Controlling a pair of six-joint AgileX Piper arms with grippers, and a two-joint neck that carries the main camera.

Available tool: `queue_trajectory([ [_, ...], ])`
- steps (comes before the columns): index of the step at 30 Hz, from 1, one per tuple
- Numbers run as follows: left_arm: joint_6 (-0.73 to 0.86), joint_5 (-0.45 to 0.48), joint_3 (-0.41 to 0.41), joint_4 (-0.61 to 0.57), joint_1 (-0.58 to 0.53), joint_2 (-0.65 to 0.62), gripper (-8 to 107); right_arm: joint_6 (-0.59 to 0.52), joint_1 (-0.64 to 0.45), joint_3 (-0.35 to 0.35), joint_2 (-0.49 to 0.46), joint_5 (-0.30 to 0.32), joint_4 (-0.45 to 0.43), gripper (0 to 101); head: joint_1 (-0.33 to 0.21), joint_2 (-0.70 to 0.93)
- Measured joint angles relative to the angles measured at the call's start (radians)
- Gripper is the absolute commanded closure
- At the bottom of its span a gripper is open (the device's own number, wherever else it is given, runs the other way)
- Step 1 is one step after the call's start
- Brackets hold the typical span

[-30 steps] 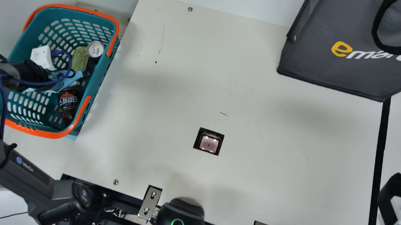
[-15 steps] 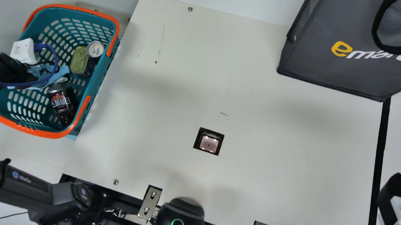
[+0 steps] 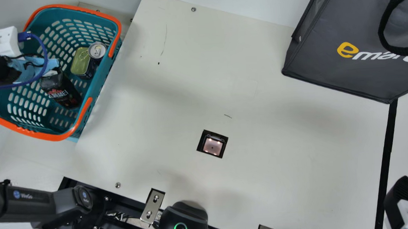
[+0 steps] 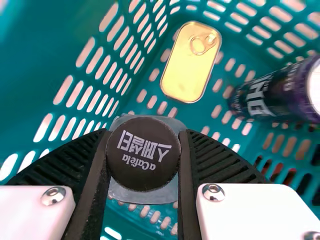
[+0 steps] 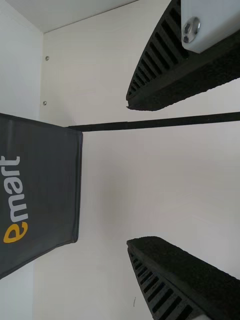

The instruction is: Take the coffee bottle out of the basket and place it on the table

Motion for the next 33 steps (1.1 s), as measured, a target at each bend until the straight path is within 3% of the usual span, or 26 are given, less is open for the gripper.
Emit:
queue_trajectory([
  [33, -0.085, 0.228, -0.144, 0.012, -0.047, -0.235, 89, 0.0, 0.0, 0.0, 0.0, 0.0, 0.0, 11, 0.0, 0.0],
])
